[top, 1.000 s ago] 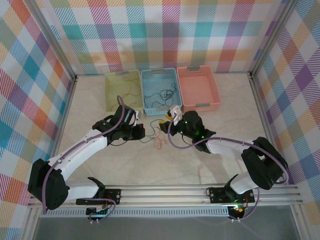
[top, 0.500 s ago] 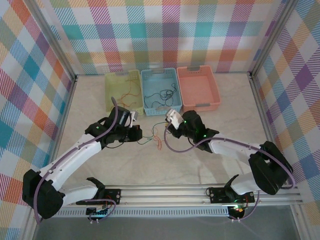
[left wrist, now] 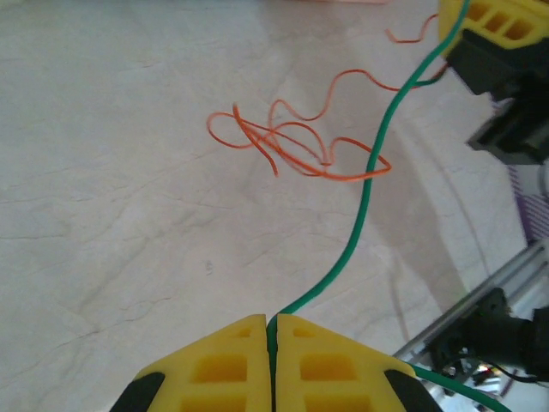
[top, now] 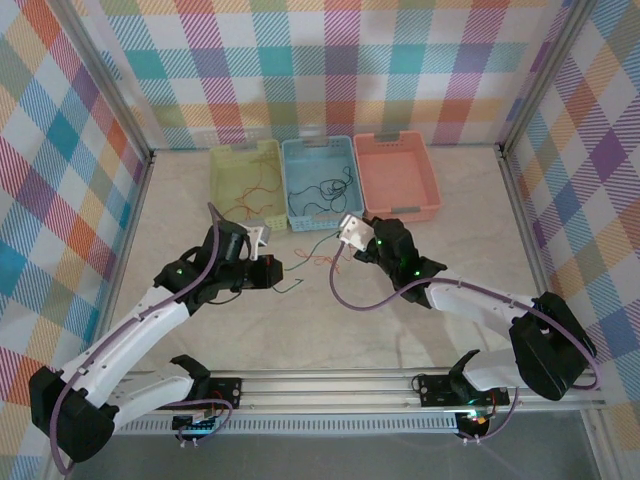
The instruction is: Untangle the cables
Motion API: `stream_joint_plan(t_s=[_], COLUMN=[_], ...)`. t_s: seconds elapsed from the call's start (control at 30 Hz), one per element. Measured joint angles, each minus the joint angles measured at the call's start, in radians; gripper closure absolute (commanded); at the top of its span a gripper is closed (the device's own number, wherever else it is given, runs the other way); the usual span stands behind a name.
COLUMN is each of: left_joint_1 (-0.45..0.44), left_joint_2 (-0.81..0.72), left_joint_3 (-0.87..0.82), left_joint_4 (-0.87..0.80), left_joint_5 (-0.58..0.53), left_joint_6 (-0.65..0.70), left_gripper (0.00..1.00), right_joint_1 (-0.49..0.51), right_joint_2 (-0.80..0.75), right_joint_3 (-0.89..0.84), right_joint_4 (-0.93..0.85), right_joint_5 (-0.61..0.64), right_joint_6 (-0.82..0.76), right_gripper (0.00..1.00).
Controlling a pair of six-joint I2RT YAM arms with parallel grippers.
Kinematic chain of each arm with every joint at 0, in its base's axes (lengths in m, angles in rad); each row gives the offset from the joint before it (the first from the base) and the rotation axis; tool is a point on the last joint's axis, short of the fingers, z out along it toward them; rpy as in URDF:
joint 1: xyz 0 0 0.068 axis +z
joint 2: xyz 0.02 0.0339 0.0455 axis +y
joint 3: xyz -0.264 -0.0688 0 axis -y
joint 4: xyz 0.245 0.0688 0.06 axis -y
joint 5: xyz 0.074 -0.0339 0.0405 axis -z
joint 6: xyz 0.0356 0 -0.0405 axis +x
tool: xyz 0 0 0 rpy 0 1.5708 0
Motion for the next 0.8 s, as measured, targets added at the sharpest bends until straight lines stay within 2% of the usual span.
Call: stream_joint_plan(t_s=[0.17,0.27,0.37,0.53,0.63,0.8], left_joint_1=[-0.005,-0.005,-0.005,-0.005,-0.005,-0.005], left_joint_2=[-0.04,-0.045,-0.044,-0.004,0.039,0.078], left_joint_3=[-0.035,-0.045,-0.057,-0.065,-0.066,-0.08], left_joint_4=[0.09,0.109,0.108,0.099,0.104,0.134], left_joint_5=[0.063,0.073,0.073,0.072,0.072,0.084], left_joint_6=[-0.014,-0.019,-0.024,-0.051,-0.068,-0.092], left_gripper=[1.0,0.96,0.82,0.72,0.58,0.54], right_joint_1=[-0.051,-0.07,-0.088,-0.126,-0.124,-0.116], right_joint_2=[-0.016,-0.047,-0.092,-0.163,-0.2,-0.212], right_joint_3=[-0.047,-0.079,-0.11,-0.125,-0.141,-0.159], right_joint_4=[0.029,0.056,0.07,0.076,0.078,0.077], right_joint_5=[-0.045,-0.1,-0.174,-0.24,-0.291,-0.351], right_joint_6=[0.066,0.109,0.147,0.205,0.219,0.241], right_gripper=[1.0,1.0,1.0,1.0,1.0,1.0])
